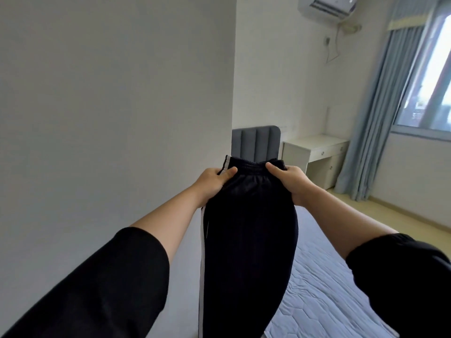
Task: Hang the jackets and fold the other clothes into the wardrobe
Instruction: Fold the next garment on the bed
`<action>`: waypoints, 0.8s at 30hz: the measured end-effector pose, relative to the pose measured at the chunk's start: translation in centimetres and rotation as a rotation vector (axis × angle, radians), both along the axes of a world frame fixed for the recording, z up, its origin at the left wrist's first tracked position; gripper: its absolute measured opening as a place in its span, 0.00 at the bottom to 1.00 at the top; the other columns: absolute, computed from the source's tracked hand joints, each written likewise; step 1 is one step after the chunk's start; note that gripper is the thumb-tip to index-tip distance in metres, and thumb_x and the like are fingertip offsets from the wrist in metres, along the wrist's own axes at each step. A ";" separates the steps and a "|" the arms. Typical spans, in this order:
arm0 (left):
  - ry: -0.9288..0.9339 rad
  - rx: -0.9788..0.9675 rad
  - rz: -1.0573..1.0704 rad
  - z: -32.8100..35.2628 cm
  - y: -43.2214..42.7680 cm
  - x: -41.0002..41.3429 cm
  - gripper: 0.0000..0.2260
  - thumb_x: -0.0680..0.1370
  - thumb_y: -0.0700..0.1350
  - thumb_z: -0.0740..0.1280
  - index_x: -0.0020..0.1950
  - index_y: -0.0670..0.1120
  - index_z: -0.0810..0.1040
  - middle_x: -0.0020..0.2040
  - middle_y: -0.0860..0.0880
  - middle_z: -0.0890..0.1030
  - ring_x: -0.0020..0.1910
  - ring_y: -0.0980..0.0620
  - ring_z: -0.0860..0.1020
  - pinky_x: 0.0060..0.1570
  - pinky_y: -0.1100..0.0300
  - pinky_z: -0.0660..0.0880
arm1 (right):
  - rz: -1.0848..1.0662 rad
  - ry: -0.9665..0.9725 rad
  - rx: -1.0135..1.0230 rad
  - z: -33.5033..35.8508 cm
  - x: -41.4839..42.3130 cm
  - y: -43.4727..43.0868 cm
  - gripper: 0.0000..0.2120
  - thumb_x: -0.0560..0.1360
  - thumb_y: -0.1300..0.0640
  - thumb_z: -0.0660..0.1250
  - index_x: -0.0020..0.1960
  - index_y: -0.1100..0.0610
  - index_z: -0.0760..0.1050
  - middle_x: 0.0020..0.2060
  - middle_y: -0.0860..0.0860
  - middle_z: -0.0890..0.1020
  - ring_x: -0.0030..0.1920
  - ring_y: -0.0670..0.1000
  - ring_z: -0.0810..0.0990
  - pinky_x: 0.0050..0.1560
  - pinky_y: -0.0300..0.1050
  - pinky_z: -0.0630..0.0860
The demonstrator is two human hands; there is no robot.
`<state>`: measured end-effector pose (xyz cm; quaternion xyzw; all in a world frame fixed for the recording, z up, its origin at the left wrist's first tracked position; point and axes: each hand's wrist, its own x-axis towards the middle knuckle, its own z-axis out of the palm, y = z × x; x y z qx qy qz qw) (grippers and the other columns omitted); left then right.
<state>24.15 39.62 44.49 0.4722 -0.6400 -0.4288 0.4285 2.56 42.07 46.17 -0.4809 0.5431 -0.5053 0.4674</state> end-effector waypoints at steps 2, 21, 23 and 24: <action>-0.040 -0.012 -0.009 0.6 -1.5 -1.2 0.23 0.76 0.59 0.65 0.48 0.38 0.79 0.39 0.44 0.75 0.39 0.49 0.75 0.43 0.56 0.70 | -0.022 0.011 0.008 0.7 -1.3 -0.6 0.16 0.70 0.46 0.74 0.46 0.60 0.81 0.38 0.54 0.86 0.39 0.53 0.85 0.37 0.45 0.82; -0.291 -0.016 0.335 7.1 -36.3 -22.2 0.05 0.74 0.39 0.71 0.46 0.43 0.76 0.43 0.47 0.79 0.41 0.49 0.80 0.35 0.59 0.77 | -0.216 0.489 -0.087 6.2 -18.6 -35.8 0.10 0.76 0.51 0.69 0.45 0.59 0.76 0.32 0.52 0.79 0.26 0.49 0.77 0.26 0.41 0.77; -0.126 -0.007 0.354 8.9 -41.1 -24.0 0.07 0.74 0.36 0.70 0.49 0.43 0.75 0.47 0.47 0.80 0.49 0.48 0.80 0.45 0.57 0.79 | -0.240 0.383 -0.158 8.0 -19.2 -40.3 0.10 0.77 0.55 0.68 0.53 0.62 0.77 0.39 0.55 0.81 0.33 0.52 0.80 0.40 0.47 0.81; -0.083 -0.083 0.363 10.1 -43.1 -24.7 0.06 0.75 0.37 0.69 0.50 0.43 0.75 0.47 0.48 0.79 0.50 0.49 0.79 0.49 0.59 0.77 | -0.270 0.385 -0.235 9.3 -19.5 -42.4 0.11 0.77 0.56 0.67 0.54 0.62 0.77 0.41 0.55 0.81 0.37 0.53 0.80 0.43 0.49 0.79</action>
